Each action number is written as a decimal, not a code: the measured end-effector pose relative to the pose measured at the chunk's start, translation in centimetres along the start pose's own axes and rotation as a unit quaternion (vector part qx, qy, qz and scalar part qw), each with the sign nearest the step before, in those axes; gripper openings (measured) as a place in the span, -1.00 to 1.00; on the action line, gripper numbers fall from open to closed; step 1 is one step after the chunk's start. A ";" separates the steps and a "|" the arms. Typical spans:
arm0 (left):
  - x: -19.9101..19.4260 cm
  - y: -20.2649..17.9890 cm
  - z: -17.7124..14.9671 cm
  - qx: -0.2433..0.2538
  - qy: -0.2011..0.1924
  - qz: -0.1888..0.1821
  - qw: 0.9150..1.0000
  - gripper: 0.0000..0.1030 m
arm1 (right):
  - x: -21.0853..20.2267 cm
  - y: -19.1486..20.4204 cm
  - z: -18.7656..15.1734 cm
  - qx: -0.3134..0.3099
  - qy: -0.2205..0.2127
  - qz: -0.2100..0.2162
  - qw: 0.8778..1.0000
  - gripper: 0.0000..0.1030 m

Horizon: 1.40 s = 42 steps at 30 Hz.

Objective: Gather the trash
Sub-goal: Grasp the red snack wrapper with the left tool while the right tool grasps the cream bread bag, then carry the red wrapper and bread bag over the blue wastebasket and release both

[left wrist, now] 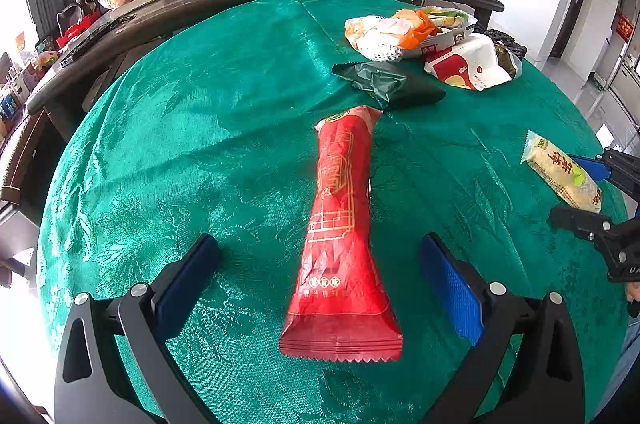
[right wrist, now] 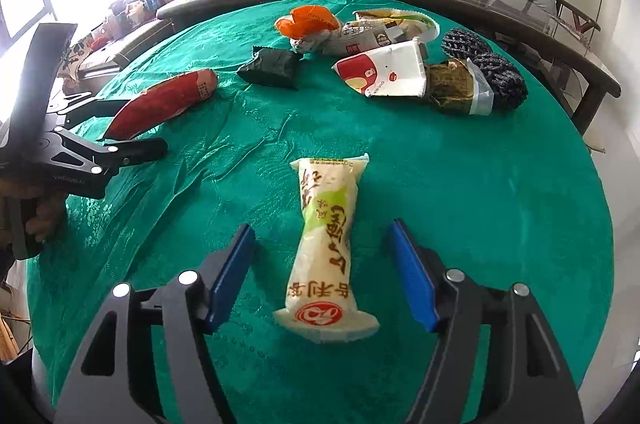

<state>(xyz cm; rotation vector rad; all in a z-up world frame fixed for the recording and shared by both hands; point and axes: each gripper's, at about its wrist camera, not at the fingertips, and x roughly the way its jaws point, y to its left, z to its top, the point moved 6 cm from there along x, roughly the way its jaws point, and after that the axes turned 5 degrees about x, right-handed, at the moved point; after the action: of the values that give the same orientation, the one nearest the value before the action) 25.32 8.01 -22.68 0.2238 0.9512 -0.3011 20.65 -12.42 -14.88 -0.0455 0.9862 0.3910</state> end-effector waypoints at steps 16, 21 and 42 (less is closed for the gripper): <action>-0.1 -0.1 0.1 0.010 0.000 -0.009 1.000 0.90 | -1.1 -0.9 -0.4 0.024 0.021 0.033 0.999 0.32; -1.2 0.4 0.7 0.039 0.006 -0.026 0.999 0.90 | -3.4 -1.7 1.0 0.023 0.062 0.048 0.997 0.32; -1.0 -0.5 2.6 0.035 0.045 -0.052 0.997 -0.72 | -3.9 -2.5 2.4 0.050 0.110 0.044 0.992 -0.70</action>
<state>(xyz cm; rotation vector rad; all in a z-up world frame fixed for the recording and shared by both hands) 26.59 6.84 -20.41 0.2548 1.0433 -0.4241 21.55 -15.42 -10.73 0.0471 1.2276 0.4217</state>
